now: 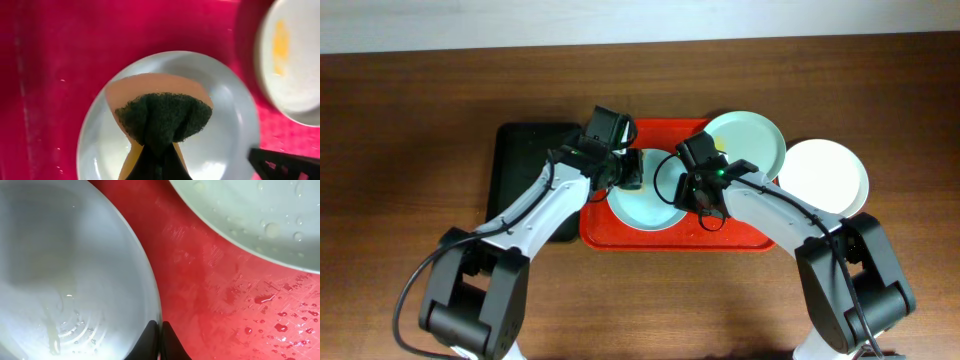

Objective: Clean dirty plates on tray and stack at the side
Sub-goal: 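Scrub the light-blue plate with the sponge in the left gripper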

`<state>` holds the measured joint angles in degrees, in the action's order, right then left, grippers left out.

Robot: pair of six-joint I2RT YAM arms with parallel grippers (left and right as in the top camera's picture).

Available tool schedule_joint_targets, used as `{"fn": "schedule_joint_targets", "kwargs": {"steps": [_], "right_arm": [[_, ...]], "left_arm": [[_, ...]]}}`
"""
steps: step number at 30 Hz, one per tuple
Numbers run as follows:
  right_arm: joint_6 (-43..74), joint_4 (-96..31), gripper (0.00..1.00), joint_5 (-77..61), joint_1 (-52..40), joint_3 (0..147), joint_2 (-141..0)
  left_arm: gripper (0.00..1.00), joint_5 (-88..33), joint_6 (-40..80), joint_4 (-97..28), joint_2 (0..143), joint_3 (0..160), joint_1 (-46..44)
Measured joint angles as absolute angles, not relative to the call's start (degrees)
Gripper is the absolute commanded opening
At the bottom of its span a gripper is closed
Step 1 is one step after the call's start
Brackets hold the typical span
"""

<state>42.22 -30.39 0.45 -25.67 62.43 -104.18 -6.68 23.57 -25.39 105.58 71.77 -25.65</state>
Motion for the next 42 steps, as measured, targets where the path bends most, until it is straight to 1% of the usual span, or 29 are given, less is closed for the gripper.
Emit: {"fn": "schedule_joint_targets", "kwargs": {"steps": [6,11,14,18,19,23,29,33,35,40,42], "right_arm": [[42.19,-30.37,0.04,0.43,-25.67,62.43,-104.18],[42.22,-30.37,0.04,0.43,-25.67,62.43,-104.18],[42.22,-30.37,0.04,0.43,-25.67,62.43,-104.18],[42.24,-30.35,0.04,0.45,-25.67,62.43,-104.18],[42.24,-30.35,0.04,0.45,-25.67,62.43,-104.18],[42.24,-30.35,0.04,0.45,-25.67,62.43,-104.18],[42.19,-30.22,0.04,0.43,-25.67,62.43,-104.18],[42.22,-30.22,0.04,0.43,-25.67,62.43,-104.18],[42.24,-30.22,0.04,0.43,-25.67,62.43,-104.18],[42.19,-30.15,0.04,0.43,-25.67,62.43,-104.18],[42.19,-29.89,0.04,0.43,-25.67,62.43,-104.18]], "left_arm": [[0.0,-3.05,23.42,-24.97,112.4,71.77,-25.65],[0.0,-2.61,23.42,-24.62,113.16,71.81,-25.8],[0.0,-6.22,23.4,-24.56,113.16,71.81,-25.47],[0.0,-14.92,23.4,-24.27,113.45,71.81,-25.34],[0.0,-18.98,23.4,-24.05,113.93,71.81,-25.39],[0.0,-25.26,23.4,-23.29,114.45,71.79,-25.39],[0.0,-30.28,23.18,-22.9,114.89,71.79,-25.5],[0.0,-28.93,22.17,-25.23,114.87,72.14,-25.5],[0.0,-26.17,21.34,-28.53,114.85,73.73,-25.56],[0.0,-14.68,19.73,-43.29,114.76,82.89,-25.71],[0.0,-11.73,19.25,-47.05,114.69,87.11,-25.69]]}}
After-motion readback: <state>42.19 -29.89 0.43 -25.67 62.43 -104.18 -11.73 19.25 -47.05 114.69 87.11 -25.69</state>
